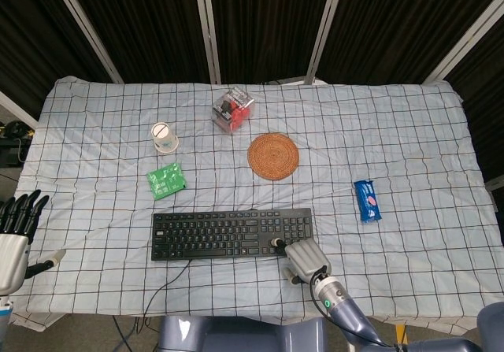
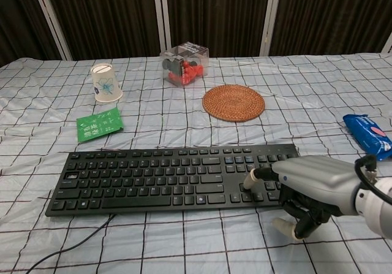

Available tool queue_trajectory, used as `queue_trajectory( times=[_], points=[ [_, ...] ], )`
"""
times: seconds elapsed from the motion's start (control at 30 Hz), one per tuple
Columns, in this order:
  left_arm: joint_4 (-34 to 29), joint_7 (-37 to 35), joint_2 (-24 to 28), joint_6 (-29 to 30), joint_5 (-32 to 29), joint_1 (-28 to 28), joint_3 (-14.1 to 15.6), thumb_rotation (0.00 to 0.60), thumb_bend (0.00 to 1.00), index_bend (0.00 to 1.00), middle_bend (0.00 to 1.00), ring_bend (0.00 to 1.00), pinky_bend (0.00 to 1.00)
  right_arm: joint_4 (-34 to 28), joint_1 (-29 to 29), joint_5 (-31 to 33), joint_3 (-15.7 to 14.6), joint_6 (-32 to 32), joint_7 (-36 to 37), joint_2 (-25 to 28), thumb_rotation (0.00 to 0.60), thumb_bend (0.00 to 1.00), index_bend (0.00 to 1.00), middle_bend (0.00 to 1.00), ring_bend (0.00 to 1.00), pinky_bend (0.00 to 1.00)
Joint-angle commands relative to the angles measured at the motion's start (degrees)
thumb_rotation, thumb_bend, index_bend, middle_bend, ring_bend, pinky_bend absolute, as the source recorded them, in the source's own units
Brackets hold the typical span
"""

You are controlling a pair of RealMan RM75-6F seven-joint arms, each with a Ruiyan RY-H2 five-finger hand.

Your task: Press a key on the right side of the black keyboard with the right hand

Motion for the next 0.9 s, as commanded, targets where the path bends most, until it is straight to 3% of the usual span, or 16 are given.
queue_trajectory(
  times=[0.03,0.23,0.4,0.53,0.67,0.8,0.9],
  points=[
    [-0.04,-0.07,0.03,-0.01,0.02,0.01,0.04,0.6,0.08,0.0,0.0,0.0,0.0,-0.25,0.1,0.41,-0.1,0.41,-0.33,-0.17,0.6,0.42,0.18,0.85,0.85,0.72],
    [-0.11,-0.13,0.06,-0.07,0.03,-0.01,0.08,0.6,0.08,0.0,0.0,0.0,0.0,-0.86,0.39,-0.05,-0.07,1.45,-0.79,-0.17,0.6,0.42,0.18,0.85,0.85,0.72],
    [-0.17,-0.21,0.08,-0.29,-0.09,-0.06,0.11,0.6,0.08,0.0,0.0,0.0,0.0,-3.35,0.56,-3.04,1.67,4.36,-0.77,1.67,0.6,0.42,0.18,0.85,0.85,0.72],
    [-0.2,-0.24,0.11,-0.32,0.01,-0.04,0.23,0.6,0.08,0.0,0.0,0.0,0.0,-6.15,-0.11,-6.62,2.83,7.31,0.27,4.48,0.6,0.41,0.17,0.81,0.79,0.7],
    [-0.26,-0.4,0.2,-0.13,0.23,0.05,0.35,0.6,0.08,0.0,0.0,0.0,0.0,-8.73,-2.0,-11.4,2.49,10.67,2.26,8.48,0.6,0.4,0.06,0.6,0.57,0.59],
    [-0.41,-0.59,0.3,-0.07,0.58,0.1,0.6,0.6,0.08,0.0,0.0,0.0,0.0,-10.48,-6.01,-19.27,-0.79,15.07,6.43,13.71,0.6,0.36,0.03,0.26,0.2,0.33],
    [-0.45,-0.44,0.27,0.03,1.11,0.11,0.84,0.6,0.08,0.0,0.0,0.0,0.0,-10.85,-9.14,-23.86,-3.86,17.84,9.62,16.7,0.6,0.29,0.01,0.09,0.03,0.2]
  ],
)
